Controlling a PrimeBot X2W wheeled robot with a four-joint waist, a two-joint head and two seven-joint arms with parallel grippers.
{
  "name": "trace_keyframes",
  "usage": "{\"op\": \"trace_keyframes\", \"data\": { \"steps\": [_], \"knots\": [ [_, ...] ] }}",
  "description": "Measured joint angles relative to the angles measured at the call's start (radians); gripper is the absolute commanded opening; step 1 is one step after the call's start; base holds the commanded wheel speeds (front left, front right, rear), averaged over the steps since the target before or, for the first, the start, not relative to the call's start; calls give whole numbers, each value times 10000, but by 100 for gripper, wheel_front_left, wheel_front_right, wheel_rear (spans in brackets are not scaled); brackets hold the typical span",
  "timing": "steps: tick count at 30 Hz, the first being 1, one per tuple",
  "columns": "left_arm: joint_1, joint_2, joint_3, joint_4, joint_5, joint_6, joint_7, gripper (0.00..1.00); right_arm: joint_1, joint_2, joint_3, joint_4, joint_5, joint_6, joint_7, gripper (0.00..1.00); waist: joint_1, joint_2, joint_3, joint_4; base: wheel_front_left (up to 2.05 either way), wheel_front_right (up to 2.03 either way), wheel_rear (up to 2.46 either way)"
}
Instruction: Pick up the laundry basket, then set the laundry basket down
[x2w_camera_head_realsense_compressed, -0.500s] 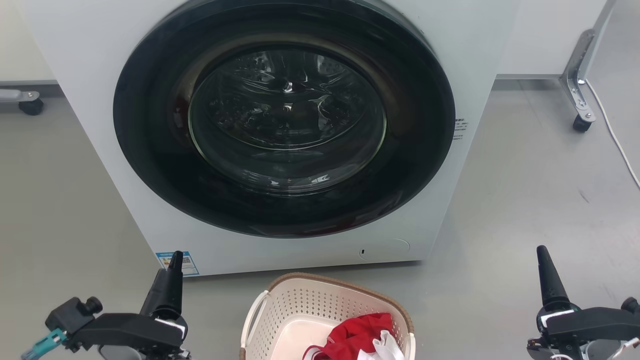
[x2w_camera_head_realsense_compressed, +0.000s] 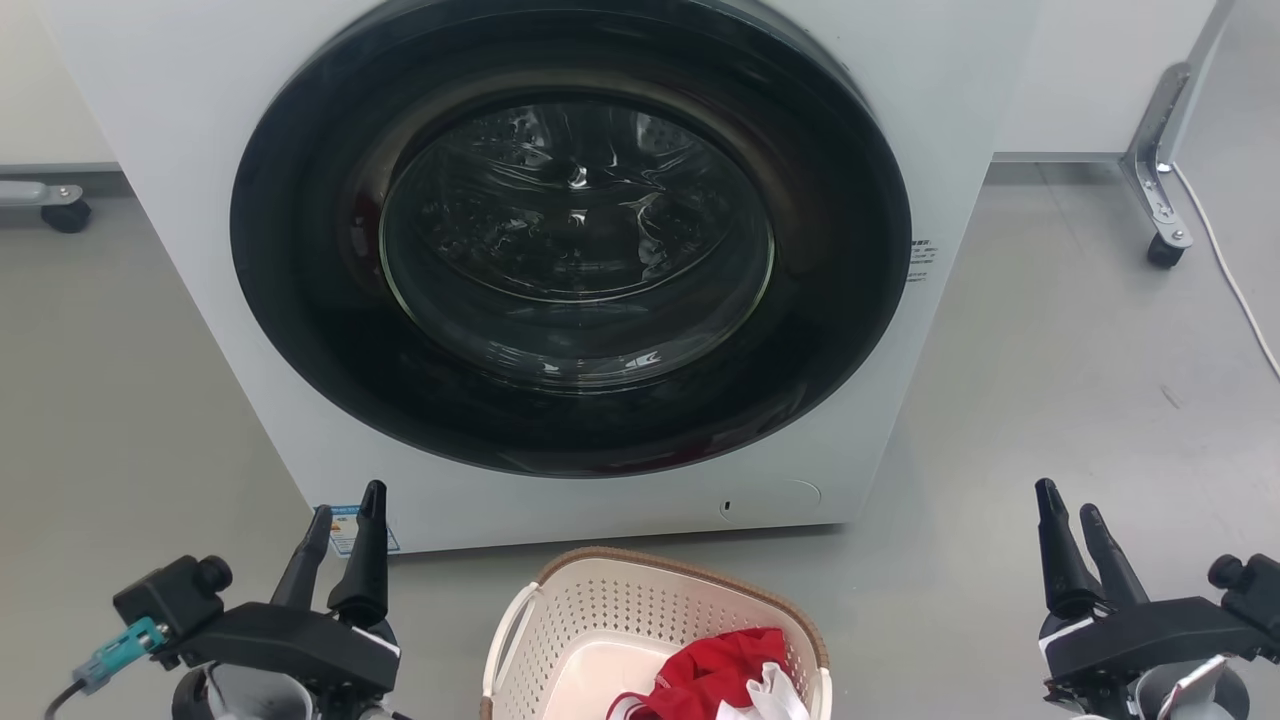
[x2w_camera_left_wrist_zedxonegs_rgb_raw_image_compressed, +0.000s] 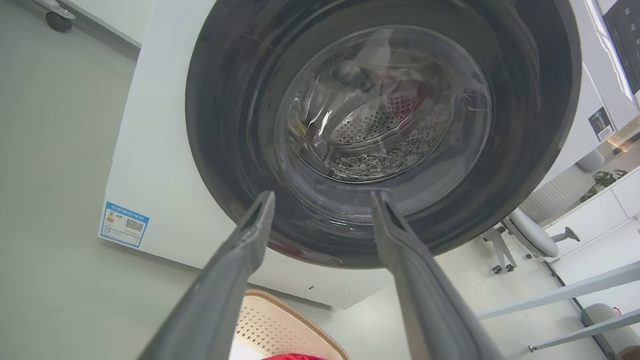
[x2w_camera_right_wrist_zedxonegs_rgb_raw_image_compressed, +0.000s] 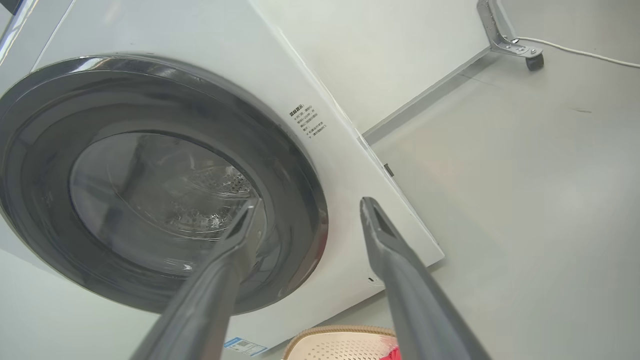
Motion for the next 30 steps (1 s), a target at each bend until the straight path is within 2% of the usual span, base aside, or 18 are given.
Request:
{"op": "trace_keyframes", "data": {
  "steps": [10, 30],
  "knots": [
    [-12, 224, -479, -159, 1507, 322, -382, 100, -117, -270, 617, 35, -1603, -263, -382, 100, 0, 1, -2, 7, 0, 0, 0],
    [-12, 468, -1235, -132, 3624, 838, -1068, 100, -116, -546, 1306, 90, -4011, -694, -1080, 100, 0, 0, -47, -7, 0, 0, 0]
  ]
}}
